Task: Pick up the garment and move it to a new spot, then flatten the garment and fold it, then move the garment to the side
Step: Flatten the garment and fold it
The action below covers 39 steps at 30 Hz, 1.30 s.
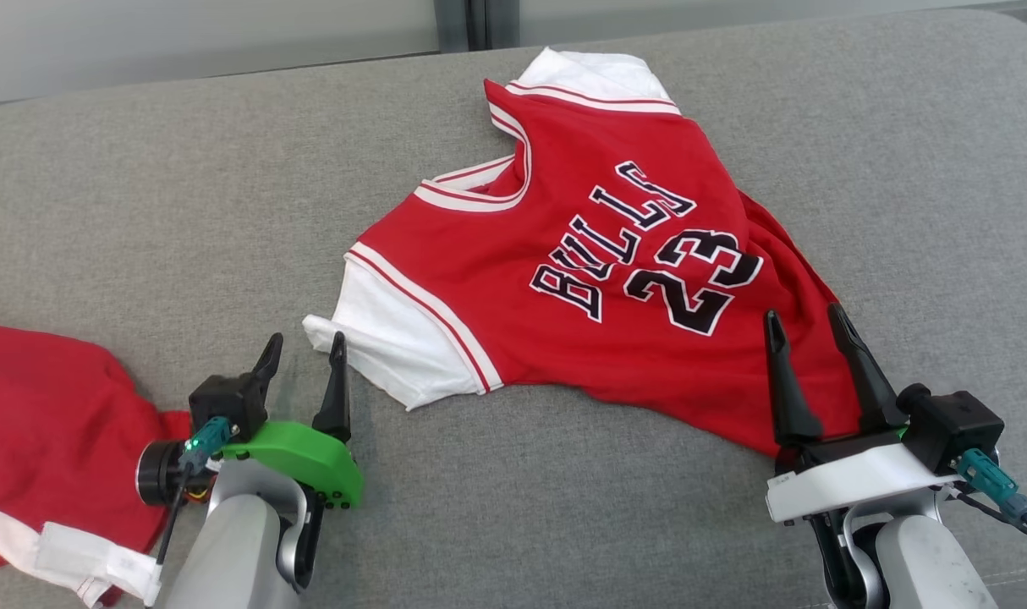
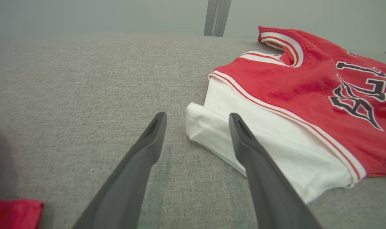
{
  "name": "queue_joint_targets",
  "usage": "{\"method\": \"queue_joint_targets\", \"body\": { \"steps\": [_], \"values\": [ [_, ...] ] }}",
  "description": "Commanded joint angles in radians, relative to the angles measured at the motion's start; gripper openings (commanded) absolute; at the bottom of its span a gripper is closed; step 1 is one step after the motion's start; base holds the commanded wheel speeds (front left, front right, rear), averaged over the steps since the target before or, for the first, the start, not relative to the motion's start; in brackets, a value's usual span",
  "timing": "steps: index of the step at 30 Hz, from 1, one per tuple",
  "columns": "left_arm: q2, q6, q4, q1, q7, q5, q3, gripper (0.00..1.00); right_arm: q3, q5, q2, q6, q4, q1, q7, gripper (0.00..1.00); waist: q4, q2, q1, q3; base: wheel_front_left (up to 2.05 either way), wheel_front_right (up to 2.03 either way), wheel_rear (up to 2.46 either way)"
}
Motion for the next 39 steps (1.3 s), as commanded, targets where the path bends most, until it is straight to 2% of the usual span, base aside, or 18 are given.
{"method": "queue_joint_targets", "body": {
  "steps": [1, 10, 24, 28, 29, 30, 31, 39],
  "values": [
    [0.009, 0.006, 0.024, -0.028, 0.002, 0.004, 0.003, 1.0, -0.002, 0.004, -0.002, 0.0, 0.001, -0.015, -0.003, 1.0, -0.015, -0.0001, 0.0, 0.015, 0.0, 0.0, 0.0],
    [0.011, 0.03, 0.177, -0.107, 0.011, -0.006, 0.003, 1.0, -0.006, 0.008, -0.002, 0.0, 0.008, -0.019, -0.003, 1.0, -0.039, -0.0001, 0.0, 0.031, 0.0, 0.0, 0.0],
    [0.009, 0.016, 0.234, -0.154, -0.001, -0.006, 0.001, 1.0, -0.005, 0.0, -0.002, 0.0, 0.022, -0.024, -0.003, 1.0, -0.048, -0.0001, 0.0, 0.033, 0.0, 0.0, 0.0],
    [0.007, -0.001, 0.262, -0.167, 0.0, -0.009, -0.014, 1.0, -0.003, 0.003, -0.002, 0.0, 0.022, -0.025, -0.003, 1.0, -0.054, -0.0001, 0.0, 0.035, 0.0, 0.0, 0.0],
    [0.006, -0.005, 0.266, -0.168, 0.0, -0.009, -0.018, 0.49, -0.004, 0.003, -0.002, 0.0, 0.022, -0.025, -0.003, 1.0, -0.055, -0.0001, 0.0, 0.036, 0.0, 0.0, 0.0],
    [0.006, -0.009, 0.269, -0.17, 0.0, -0.009, -0.022, 0.15, -0.004, 0.003, -0.002, 0.0, 0.023, -0.023, -0.003, 1.0, -0.056, -0.0001, 0.0, 0.036, 0.0, 0.0, 0.0],
    [0.006, -0.011, 0.266, -0.172, 0.0, -0.006, -0.024, 0.0, -0.005, 0.003, -0.002, 0.0, 0.024, -0.022, -0.003, 1.0, -0.057, -0.0001, 0.0, 0.036, 0.0, 0.0, 0.0],
    [0.015, 0.008, 0.101, -0.098, -0.001, 0.001, 0.029, 0.0, -0.037, 0.017, -0.002, 0.0, 0.046, 0.036, -0.003, 1.0, -0.056, -0.0001, 0.0, 0.013, 0.0, 0.0, 0.0]
  ]
}}
